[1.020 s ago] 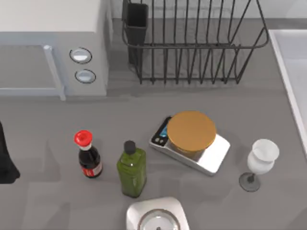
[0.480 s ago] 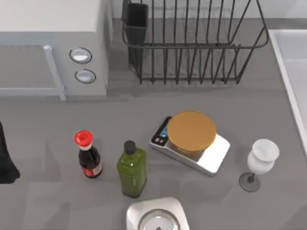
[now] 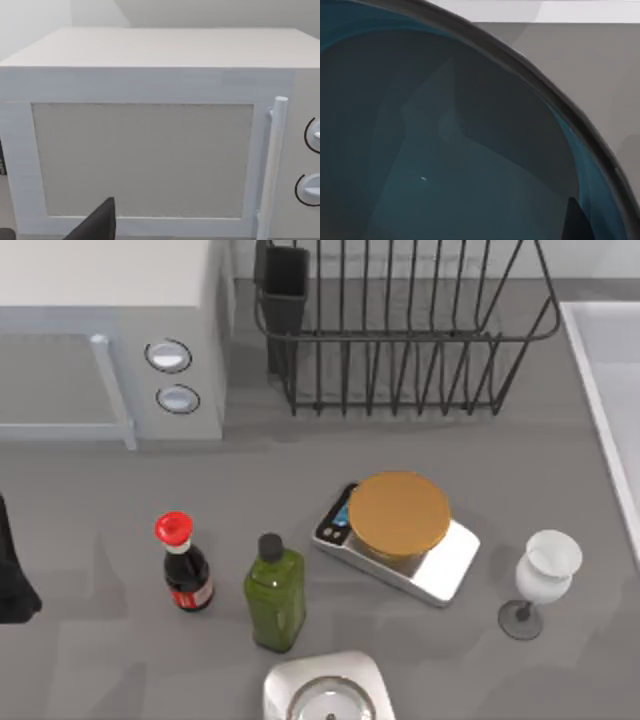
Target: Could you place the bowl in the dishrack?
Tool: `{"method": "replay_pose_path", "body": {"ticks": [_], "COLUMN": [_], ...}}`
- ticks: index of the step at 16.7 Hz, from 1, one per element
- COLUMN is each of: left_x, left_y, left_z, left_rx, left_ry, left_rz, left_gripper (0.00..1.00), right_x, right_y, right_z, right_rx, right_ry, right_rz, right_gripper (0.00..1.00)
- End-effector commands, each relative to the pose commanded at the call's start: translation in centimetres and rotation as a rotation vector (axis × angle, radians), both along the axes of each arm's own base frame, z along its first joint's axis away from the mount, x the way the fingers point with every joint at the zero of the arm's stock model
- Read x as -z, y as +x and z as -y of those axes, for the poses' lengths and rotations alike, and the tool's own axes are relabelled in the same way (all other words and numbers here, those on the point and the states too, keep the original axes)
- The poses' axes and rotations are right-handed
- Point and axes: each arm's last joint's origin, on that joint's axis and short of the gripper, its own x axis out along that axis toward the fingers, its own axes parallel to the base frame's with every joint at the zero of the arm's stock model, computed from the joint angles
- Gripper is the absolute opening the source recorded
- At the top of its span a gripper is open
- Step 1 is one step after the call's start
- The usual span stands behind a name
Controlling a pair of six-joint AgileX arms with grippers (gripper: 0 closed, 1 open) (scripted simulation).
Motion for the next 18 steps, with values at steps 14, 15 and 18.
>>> {"method": "replay_pose_path", "body": {"ticks": [14, 15, 18], "left_x": [0.0, 0.0, 0.0], "left_y": [0.0, 0.0, 0.0], "left_z": [0.0, 0.0, 0.0], "left_rx": [0.0, 0.0, 0.0], "left_ry": [0.0, 0.0, 0.0], "left_rz": [0.0, 0.0, 0.0], "left_gripper": [1.0, 1.0, 1.0], "right_x": [-7.9, -8.0, -8.5], "right_y": [-0.2, 0.6, 4.1], "right_z": [-2.4, -3.2, -7.3], "right_rx": [-0.034, -0.056, -0.146], "right_ry": [-0.102, -0.15, -0.328], "right_rz": [0.058, 0.081, 0.209], "right_gripper": [0.0, 0.0, 0.0]}}
